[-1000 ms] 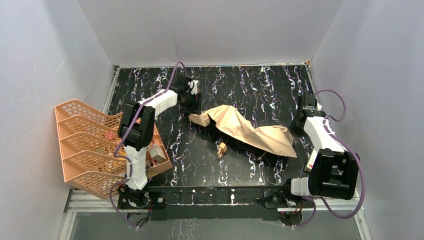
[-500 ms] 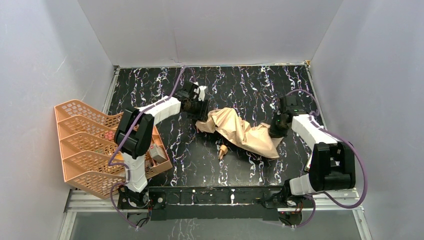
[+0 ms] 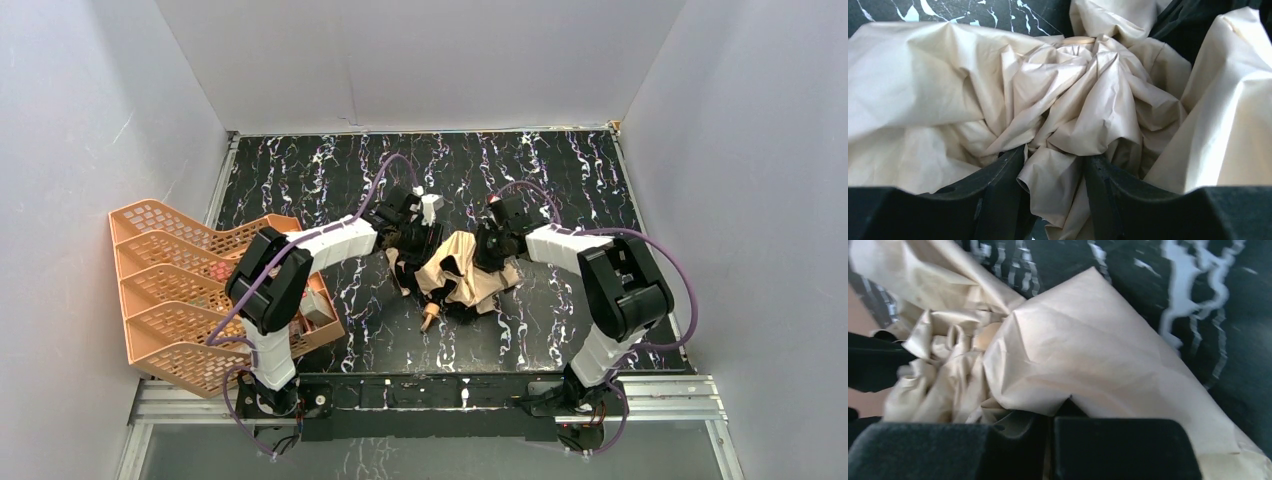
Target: Put away the umbrella
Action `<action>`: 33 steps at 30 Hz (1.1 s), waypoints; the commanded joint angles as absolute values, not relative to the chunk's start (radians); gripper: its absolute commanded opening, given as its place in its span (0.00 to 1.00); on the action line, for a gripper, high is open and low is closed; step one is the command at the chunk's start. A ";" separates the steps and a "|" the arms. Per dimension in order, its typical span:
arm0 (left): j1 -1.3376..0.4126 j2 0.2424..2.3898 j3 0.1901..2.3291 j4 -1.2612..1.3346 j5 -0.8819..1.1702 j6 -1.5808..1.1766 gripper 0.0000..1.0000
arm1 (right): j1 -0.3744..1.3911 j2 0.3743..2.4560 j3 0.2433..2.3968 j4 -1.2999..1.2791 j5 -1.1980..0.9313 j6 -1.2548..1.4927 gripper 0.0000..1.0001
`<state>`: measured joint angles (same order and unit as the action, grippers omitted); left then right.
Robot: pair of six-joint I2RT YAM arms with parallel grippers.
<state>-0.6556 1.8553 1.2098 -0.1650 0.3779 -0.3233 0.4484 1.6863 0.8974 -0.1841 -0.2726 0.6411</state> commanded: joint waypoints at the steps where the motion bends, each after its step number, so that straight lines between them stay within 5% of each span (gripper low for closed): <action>1: -0.649 1.776 1.208 -0.118 0.336 -0.405 0.46 | 0.471 1.659 0.964 -0.016 -0.413 0.637 0.14; 11: -0.515 1.601 1.206 -0.261 0.183 -0.354 0.55 | 0.443 1.379 1.084 -0.568 0.219 0.415 0.39; 18: -0.467 1.507 1.181 -0.306 0.104 -0.310 0.57 | 0.308 1.377 1.062 -0.592 0.280 0.366 0.40; 24: -0.405 1.507 1.096 -0.270 0.104 -0.306 0.34 | 0.263 1.507 1.060 -0.506 0.162 0.301 0.02; 29: -0.390 1.576 1.078 -0.240 0.093 -0.291 0.00 | 0.261 1.624 1.071 -0.490 0.104 0.301 0.00; 33: -0.390 1.633 1.083 -0.218 0.131 -0.277 0.00 | 0.262 1.661 1.028 -0.461 0.060 0.315 0.00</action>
